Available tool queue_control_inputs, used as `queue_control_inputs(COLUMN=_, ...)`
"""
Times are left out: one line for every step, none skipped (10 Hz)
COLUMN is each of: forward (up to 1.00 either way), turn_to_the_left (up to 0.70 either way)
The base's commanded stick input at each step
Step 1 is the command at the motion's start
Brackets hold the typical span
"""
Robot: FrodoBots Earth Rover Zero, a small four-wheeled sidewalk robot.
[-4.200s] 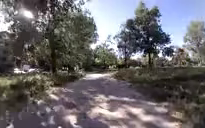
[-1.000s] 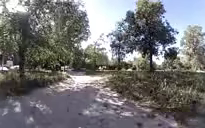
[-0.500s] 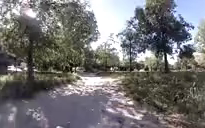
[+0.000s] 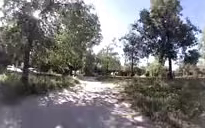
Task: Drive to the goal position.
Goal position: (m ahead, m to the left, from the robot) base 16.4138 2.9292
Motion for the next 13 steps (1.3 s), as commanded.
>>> queue_control_inputs(forward=0.85, turn_to_the_left=0.0)
queue_control_inputs(forward=0.85, turn_to_the_left=0.0)
queue_control_inputs(forward=0.85, turn_to_the_left=0.0)
queue_control_inputs(forward=0.85, turn_to_the_left=0.0)
queue_control_inputs(forward=0.85, turn_to_the_left=0.0)
queue_control_inputs(forward=0.85, turn_to_the_left=0.0)
queue_control_inputs(forward=0.85, turn_to_the_left=0.0)
queue_control_inputs(forward=0.85, turn_to_the_left=0.0)
queue_control_inputs(forward=0.85, turn_to_the_left=0.0)
queue_control_inputs(forward=0.85, turn_to_the_left=0.0)
queue_control_inputs(forward=0.85, turn_to_the_left=0.0)
queue_control_inputs(forward=0.85, turn_to_the_left=0.0)
queue_control_inputs(forward=0.85, turn_to_the_left=0.0)
